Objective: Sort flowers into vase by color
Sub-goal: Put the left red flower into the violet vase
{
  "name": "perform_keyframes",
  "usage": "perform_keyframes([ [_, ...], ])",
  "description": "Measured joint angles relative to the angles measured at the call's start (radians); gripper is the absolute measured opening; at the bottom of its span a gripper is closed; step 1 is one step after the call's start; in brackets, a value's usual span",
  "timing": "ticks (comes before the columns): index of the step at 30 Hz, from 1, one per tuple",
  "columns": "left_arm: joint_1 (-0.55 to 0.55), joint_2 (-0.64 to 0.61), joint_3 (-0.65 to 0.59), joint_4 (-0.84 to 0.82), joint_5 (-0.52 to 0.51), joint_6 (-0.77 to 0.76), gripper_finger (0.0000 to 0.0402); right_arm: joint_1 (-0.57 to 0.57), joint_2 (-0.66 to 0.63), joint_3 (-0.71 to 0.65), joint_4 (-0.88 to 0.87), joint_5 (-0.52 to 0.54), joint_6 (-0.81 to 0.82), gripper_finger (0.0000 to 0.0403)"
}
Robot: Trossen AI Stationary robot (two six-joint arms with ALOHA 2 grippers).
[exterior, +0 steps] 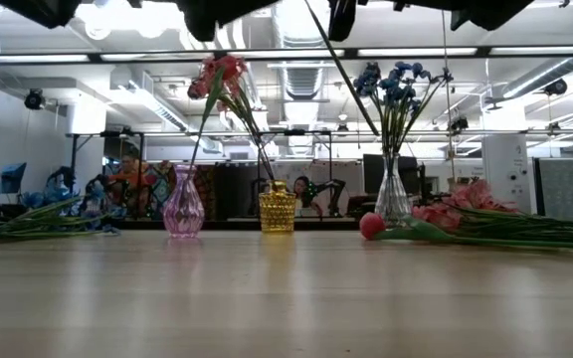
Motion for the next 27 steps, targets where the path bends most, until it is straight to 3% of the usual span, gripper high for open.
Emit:
perform_keyframes([
  [10,0.041,0.042,0.012,0.021,0.006,-0.052,0.0189,0.0,0.0,0.0,0.018,-0.027,-0.014,0.0013],
  [19,0.059,0.098,0.092,0.021,0.082,-0.022,0.0185,0.0,0.0,0.0,0.053,-0.05,-0.057,0.0013],
  [22,0.059,0.1,0.101,0.016,0.081,-0.005,0.0161,0.0,0.0,0.0,0.053,-0.05,-0.067,0.0013],
  [27,0.062,0.101,0.102,0.019,0.046,-0.006,0.0087,0.0,0.0,0.0,0.054,-0.05,-0.072,0.0013],
])
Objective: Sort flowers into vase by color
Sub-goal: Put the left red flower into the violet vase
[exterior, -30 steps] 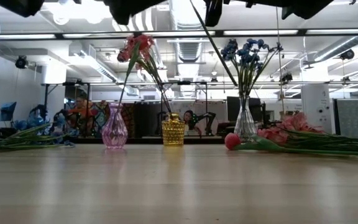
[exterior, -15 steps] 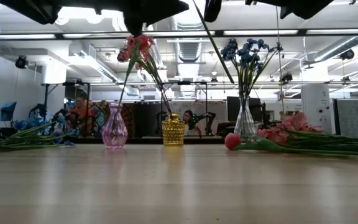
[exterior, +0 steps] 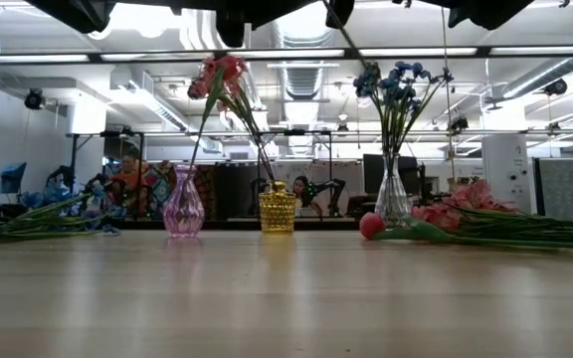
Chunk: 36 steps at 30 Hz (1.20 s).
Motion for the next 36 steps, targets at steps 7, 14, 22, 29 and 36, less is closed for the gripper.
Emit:
perform_keyframes([
  [7,0.001,-0.001,-0.002,-0.001,-0.018,0.0,0.0006,0.001,0.0,0.0,0.002,-0.003,0.012,0.0013],
  [14,0.001,-0.003,-0.004,-0.014,-0.03,0.005,0.0003,0.0,0.0,0.0,-0.006,-0.002,0.044,0.0029],
  [22,0.0,-0.036,-0.005,-0.126,-0.063,0.002,0.0001,-0.001,-0.035,0.0,-0.107,0.012,0.071,0.0117],
  [29,-0.021,-0.13,-0.007,-0.322,-0.14,-0.04,0.0,-0.002,-0.131,0.0,-0.269,0.016,0.064,0.0159],
  [36,-0.068,-0.267,-0.007,-0.553,-0.309,-0.067,0.0,-0.001,-0.184,0.0,-0.383,0.063,0.064,0.016],
])
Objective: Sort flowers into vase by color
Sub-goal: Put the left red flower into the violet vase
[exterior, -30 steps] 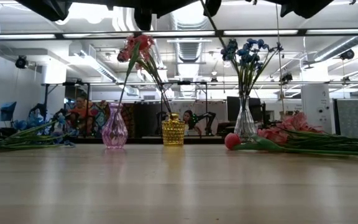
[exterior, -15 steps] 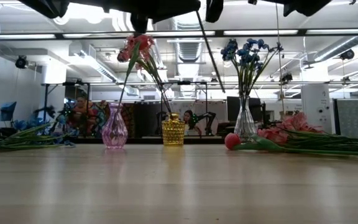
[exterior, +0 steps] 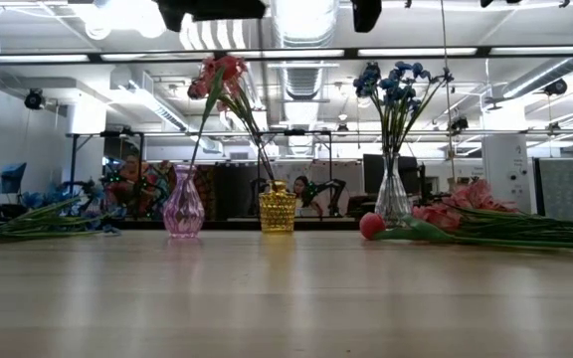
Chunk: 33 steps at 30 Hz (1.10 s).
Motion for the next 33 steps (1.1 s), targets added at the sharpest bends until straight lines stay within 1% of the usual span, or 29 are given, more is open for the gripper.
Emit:
perform_keyframes([
  [3,-0.009,-0.075,0.0,-0.137,-0.078,-0.047,0.0,0.0,0.001,0.0,-0.012,0.026,0.0,0.0155],
  [7,-0.001,-0.181,-0.011,-0.316,-0.136,-0.131,0.0,0.0,0.011,0.0,-0.017,0.027,0.0,0.015],
  [9,0.003,-0.231,-0.027,-0.369,-0.172,-0.16,0.0,0.0,0.015,0.0,-0.022,0.027,0.0,0.0151],
  [11,0.006,-0.286,-0.057,-0.385,-0.196,-0.169,0.0,0.0,0.02,0.0,-0.015,0.028,0.0,0.0153],
  [14,0.006,-0.366,-0.089,-0.384,-0.198,-0.172,0.0,-0.002,0.022,0.0,-0.023,0.03,0.0,0.0155],
  [17,0.01,-0.443,-0.114,-0.381,-0.198,-0.159,0.0,-0.002,0.023,0.0,-0.03,0.053,0.0,0.0154],
  [22,0.055,-0.549,-0.176,-0.392,-0.198,-0.145,0.0,-0.002,0.023,0.0,-0.03,0.054,-0.004,0.0148],
  [25,0.103,-0.592,-0.22,-0.391,-0.198,-0.145,0.0,-0.002,0.024,0.0,-0.026,0.055,-0.008,0.0148],
  [28,0.155,-0.614,-0.248,-0.386,-0.186,-0.145,0.0,-0.002,0.024,0.0,-0.023,0.079,-0.008,0.0152],
  [33,0.236,-0.621,-0.274,-0.357,-0.11,-0.132,0.0,-0.002,0.024,0.0,-0.027,0.088,-0.002,0.0157],
])
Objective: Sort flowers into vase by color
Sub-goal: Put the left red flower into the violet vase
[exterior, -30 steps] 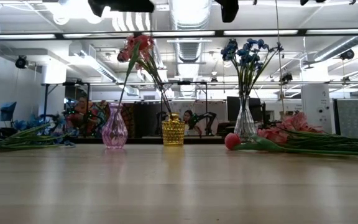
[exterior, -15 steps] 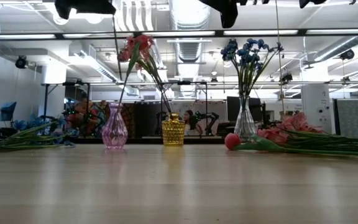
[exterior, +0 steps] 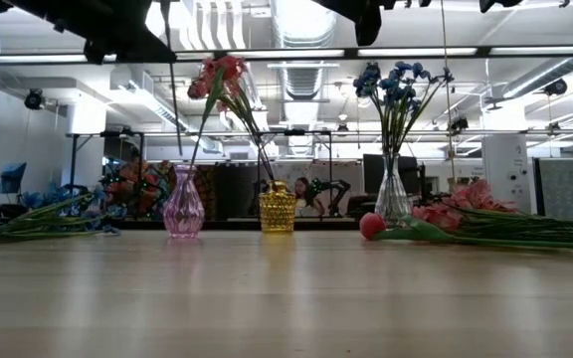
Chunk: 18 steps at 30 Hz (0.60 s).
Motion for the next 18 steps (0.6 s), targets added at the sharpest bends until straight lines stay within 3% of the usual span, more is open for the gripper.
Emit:
perform_keyframes([
  [6,0.052,0.004,-0.008,0.001,0.059,-0.008,0.0,0.0,0.0,0.0,-0.007,0.0,0.003,0.0153],
  [18,0.087,0.068,-0.008,0.007,0.062,-0.008,0.0,0.0,0.0,0.0,-0.012,0.0,0.002,0.0158],
])
